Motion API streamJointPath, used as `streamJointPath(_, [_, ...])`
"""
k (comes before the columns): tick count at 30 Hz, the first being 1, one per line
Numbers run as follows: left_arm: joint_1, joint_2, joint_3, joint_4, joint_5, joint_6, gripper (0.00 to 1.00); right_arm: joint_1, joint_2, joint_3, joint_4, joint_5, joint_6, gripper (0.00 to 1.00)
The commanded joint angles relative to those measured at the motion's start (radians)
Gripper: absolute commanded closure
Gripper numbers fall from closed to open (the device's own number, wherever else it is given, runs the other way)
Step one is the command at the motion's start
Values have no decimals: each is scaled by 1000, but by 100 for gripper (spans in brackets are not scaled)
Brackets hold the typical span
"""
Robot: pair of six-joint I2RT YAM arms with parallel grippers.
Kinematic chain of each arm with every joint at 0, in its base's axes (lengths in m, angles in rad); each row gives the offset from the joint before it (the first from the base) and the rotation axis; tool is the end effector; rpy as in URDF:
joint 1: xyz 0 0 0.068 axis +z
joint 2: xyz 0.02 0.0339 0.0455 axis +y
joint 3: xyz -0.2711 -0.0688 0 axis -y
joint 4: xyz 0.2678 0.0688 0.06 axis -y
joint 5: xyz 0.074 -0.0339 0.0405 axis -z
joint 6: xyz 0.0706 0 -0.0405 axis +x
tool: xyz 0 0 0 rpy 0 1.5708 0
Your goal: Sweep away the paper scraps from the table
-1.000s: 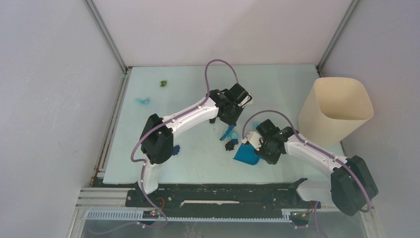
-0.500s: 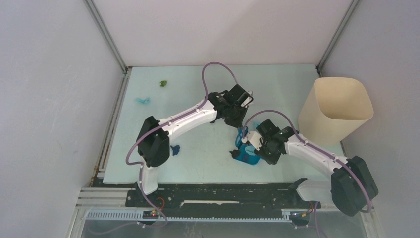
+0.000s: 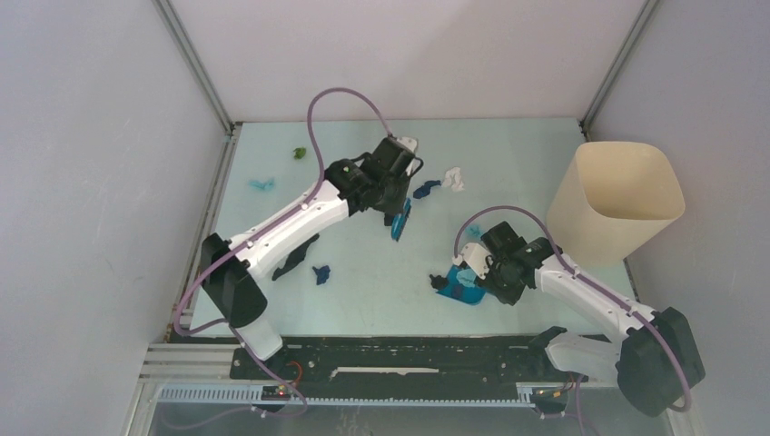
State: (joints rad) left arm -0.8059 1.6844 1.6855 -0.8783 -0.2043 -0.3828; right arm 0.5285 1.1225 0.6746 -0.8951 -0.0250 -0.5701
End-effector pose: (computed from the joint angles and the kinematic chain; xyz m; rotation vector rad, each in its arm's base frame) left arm 0.2942 -0.2859 0.3331 0.4244 2.4070 -0.2869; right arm 0.1740 0.1036 0.1551 -1.5245 2.4825 0.0295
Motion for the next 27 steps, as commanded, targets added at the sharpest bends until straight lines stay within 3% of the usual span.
streamJointPath(1, [-18,-68,-208,72,56,-37,100,-10,-13,0,-18,21,-22,100])
streamJointPath(5, [-48,-76,-311,187,130,-99,100,-2,22,0,-9,53,-19,100])
streamJointPath(18, [-183,103,-192,315,350,-210,100,50,33,0,0,59,22,100])
streamJointPath(27, [-178,134,-9,242,245,-148,100,15,-30,8,-30,86,-36,100])
